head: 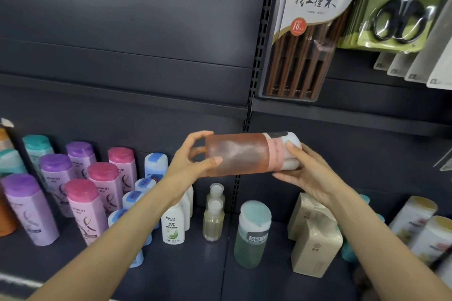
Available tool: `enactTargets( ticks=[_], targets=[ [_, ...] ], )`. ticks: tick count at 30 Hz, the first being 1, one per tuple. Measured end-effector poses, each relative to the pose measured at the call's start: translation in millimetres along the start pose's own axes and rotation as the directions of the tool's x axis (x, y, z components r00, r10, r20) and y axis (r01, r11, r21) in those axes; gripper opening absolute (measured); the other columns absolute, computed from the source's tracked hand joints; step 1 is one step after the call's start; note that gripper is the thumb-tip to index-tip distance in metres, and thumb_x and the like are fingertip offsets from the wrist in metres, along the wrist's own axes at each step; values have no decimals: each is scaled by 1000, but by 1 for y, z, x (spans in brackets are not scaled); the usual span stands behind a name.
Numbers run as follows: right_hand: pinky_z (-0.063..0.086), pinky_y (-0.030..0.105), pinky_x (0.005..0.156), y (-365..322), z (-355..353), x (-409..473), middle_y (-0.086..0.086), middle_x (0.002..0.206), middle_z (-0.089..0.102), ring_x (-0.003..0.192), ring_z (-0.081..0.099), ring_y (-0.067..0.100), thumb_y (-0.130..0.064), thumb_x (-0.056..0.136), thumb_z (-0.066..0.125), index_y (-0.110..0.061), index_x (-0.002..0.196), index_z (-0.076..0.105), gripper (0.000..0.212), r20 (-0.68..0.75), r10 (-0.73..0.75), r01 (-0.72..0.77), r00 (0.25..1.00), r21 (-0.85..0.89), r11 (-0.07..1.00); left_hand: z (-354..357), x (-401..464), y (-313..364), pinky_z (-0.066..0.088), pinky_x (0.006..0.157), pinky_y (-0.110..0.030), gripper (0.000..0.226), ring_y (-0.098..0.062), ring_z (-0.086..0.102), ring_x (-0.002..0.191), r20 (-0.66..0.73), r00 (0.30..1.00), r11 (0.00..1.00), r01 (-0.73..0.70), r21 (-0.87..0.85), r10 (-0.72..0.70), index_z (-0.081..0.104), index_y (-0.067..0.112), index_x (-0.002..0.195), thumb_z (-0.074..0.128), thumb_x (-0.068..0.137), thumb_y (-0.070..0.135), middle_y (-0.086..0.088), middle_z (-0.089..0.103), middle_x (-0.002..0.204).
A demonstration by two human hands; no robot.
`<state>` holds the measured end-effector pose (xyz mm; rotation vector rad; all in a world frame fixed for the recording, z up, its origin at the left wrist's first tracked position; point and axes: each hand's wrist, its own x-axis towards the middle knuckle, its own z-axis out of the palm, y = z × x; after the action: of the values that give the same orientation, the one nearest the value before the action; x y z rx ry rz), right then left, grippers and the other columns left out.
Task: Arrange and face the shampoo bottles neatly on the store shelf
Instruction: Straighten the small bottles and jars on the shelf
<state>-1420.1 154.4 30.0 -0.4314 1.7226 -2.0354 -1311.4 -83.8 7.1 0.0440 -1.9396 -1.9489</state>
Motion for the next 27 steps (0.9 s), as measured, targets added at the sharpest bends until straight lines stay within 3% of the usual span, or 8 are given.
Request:
enactTargets(
  ticks=[4, 7, 9, 11, 15, 18, 22, 27],
  targets=[
    [58, 40, 75, 2, 9, 2, 11, 109, 69, 98, 68, 23, -37, 74, 70, -11, 115, 60, 50, -68, 1, -1, 998, 0, 1000, -3, 3, -4, 50, 92, -29, 87, -9, 65, 99, 82, 996, 982, 28, 189, -44, 43, 35, 130, 80, 52, 32, 11, 54, 128],
    [58, 42, 76, 6, 10, 2, 12, 111, 67, 97, 69, 23, -31, 66, 74, -11, 113, 58, 53, -140, -54, 55, 989, 4, 998, -4, 2, -7, 49, 93, -24, 78, -6, 62, 106, 137, 988, 978, 46, 202, -75, 48, 33, 127, 83, 58, 25, 7, 61, 122],
    [58, 41, 76, 8, 9, 0, 11, 111, 67, 94, 69, 22, -28, 64, 76, -12, 113, 58, 54, -163, -101, 100, 981, -14, 995, -4, 1, -8, 52, 85, -21, 68, -10, 66, 101, 187, 980, 973, 28, 228, -72, 50, 38, 123, 81, 69, 11, 5, 64, 115],
    [58, 39, 75, 9, 7, -1, 10, 110, 67, 92, 70, 21, -26, 63, 76, -14, 115, 58, 57, -164, -146, 144, 975, -22, 989, -3, -1, -9, 56, 81, -28, 63, -16, 69, 93, 210, 972, 981, 63, 185, -102, 51, 38, 124, 76, 75, 7, 1, 64, 112],
    [57, 32, 74, 9, 6, 0, 3, 108, 68, 93, 69, 17, -18, 65, 75, -25, 120, 57, 58, -89, -203, 202, 975, -29, 979, 1, -4, -13, 57, 82, -36, 59, -18, 67, 97, 167, 980, 992, 98, 79, -111, 52, 34, 121, 76, 75, 6, -4, 60, 116],
    [56, 32, 80, 7, 2, 1, -1, 110, 69, 99, 67, 16, -15, 66, 75, -31, 128, 54, 67, 0, -236, 236, 972, -66, 970, 5, -5, -16, 55, 78, -27, 68, -11, 66, 88, 67, 998, 979, -8, 205, -6, 45, 33, 117, 81, 68, 3, 2, 55, 118],
    [55, 29, 80, 2, -4, 0, -8, 110, 69, 102, 66, 13, -10, 65, 74, -35, 134, 49, 77, 70, -225, 232, 972, -102, 967, 6, -5, -17, 50, 70, -19, 73, -6, 63, 86, 29, 997, 966, -71, 248, 66, 43, 31, 113, 84, 61, 2, 7, 53, 116],
    [55, 29, 82, 4, -3, 0, -6, 111, 69, 104, 65, 14, -8, 67, 73, -34, 135, 48, 78, 69, -218, 224, 973, -84, 971, 4, -2, -19, 53, 75, -26, 72, -9, 63, 87, 42, 998, 955, -65, 291, 55, 43, 31, 110, 87, 58, 7, 7, 52, 115]
  ],
)
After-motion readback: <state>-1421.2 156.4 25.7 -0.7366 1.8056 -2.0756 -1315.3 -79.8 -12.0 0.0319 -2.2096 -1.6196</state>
